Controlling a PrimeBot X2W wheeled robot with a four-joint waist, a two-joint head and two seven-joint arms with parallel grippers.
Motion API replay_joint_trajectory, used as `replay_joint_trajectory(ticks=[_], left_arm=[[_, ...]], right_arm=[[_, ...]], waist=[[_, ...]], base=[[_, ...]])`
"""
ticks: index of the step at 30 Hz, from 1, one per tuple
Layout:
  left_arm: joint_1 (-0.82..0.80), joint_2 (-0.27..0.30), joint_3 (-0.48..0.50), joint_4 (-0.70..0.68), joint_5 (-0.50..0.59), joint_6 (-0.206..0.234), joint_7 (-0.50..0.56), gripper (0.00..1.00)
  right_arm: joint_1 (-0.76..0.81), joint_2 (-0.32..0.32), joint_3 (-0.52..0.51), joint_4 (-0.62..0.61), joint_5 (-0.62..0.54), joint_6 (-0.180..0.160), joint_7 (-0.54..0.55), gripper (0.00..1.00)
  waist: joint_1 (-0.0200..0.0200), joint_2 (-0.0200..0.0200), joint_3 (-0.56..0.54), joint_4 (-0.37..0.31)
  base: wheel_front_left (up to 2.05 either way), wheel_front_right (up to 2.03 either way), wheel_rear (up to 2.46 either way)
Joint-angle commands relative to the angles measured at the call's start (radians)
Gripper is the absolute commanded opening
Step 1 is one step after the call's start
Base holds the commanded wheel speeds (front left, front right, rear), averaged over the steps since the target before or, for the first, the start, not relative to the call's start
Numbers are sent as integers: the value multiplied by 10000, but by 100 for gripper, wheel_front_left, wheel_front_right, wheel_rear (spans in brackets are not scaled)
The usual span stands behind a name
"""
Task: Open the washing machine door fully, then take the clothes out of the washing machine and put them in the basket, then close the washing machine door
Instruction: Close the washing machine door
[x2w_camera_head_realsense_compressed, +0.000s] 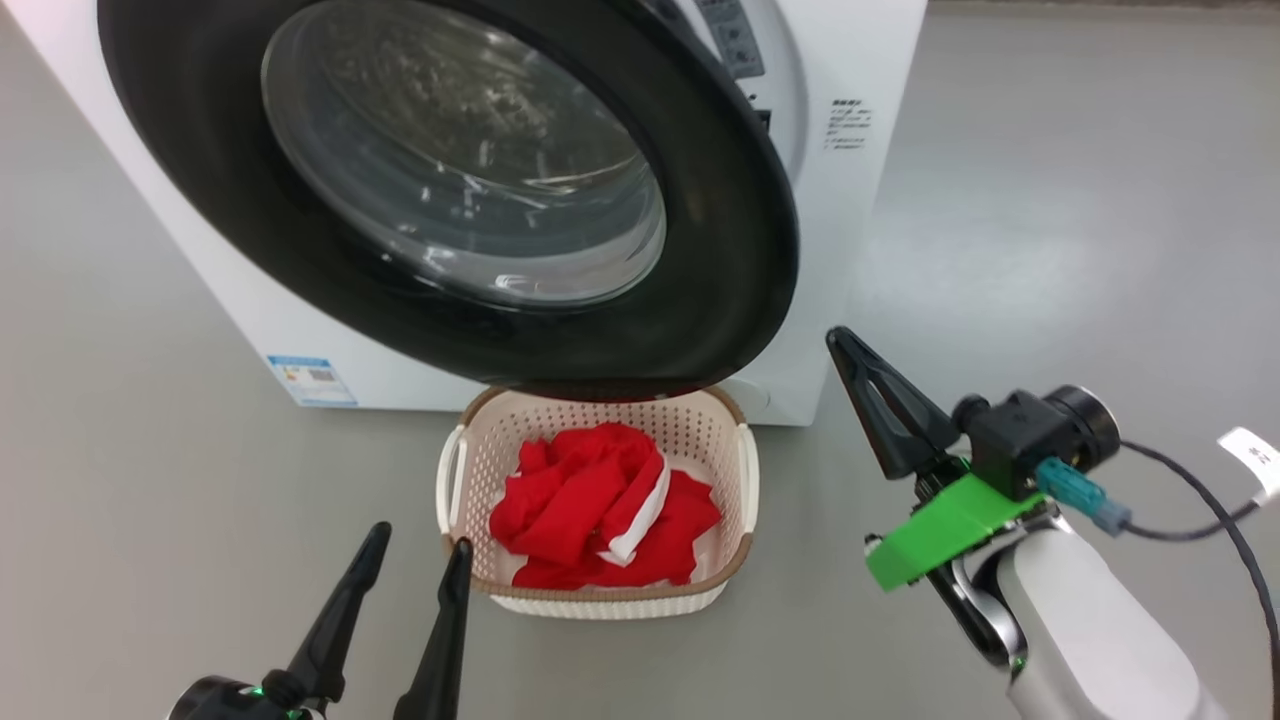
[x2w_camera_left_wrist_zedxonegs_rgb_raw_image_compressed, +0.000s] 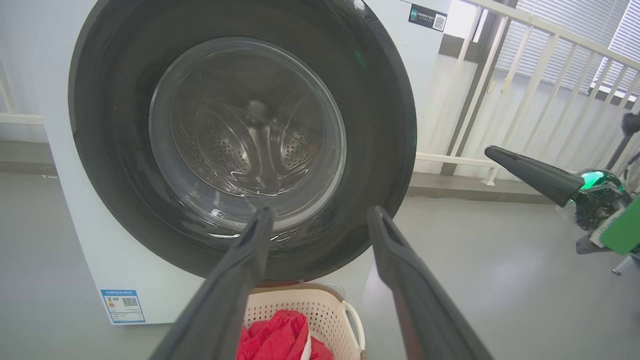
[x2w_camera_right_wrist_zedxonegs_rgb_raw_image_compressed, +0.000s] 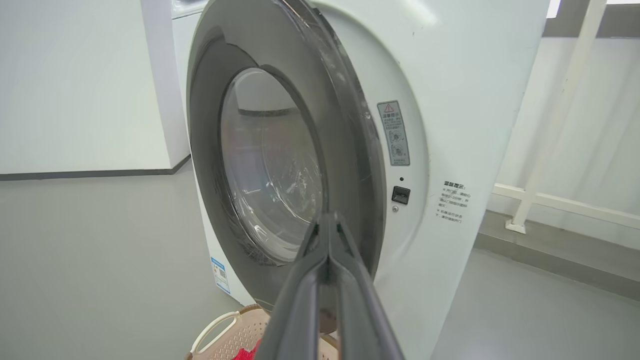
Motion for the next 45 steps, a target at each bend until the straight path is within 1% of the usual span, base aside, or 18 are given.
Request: replay_joint_trajectory(ticks=[1,8,13,21,26,32,38,45], left_arm=[[-399,115,214,-308,-82,-55,-120,100],[-686,103,29,-249,-221,-55,-120,100],[-879,22,-112,-150,-319,-55,-120,100],[-1126,92,-317,7,-361,-55,-120,100],[-1268,283,-414,104,-397,-55,-120,100],[-1353,304,-435,43,-437,-55,-120,100],[-1475,241,-463,114,-287,-55,-120,100],[-1733,258,-472,213,-147,-55,-120,100]], right_arm=[[-526,65,304,57,174,35,21,0],[-1810,107,607,1183,250,35,128,0],[-2513,95,494,1792,229,35,40,0],[-3199,37,259,2426,159,35,-45,0],[-3602,-15,29,2651,166,35,-61,0],[-3905,-138,-413,2618,-93,35,-64,0],[-4473,-236,-757,3008,-531,35,-65,0],[-5622,-181,-625,3634,-656,35,-66,0]], waist=[[0,0,404,361],[0,0,989,814],[0,0,1345,1080],[0,0,1717,1400],[0,0,1925,1565],[0,0,2089,1653],[0,0,2317,1631],[0,0,2659,1531]], base=[[0,0,0],[0,0,0],[0,0,0],[0,0,0],[0,0,0],[0,0,0],[0,0,0],[0,0,0]])
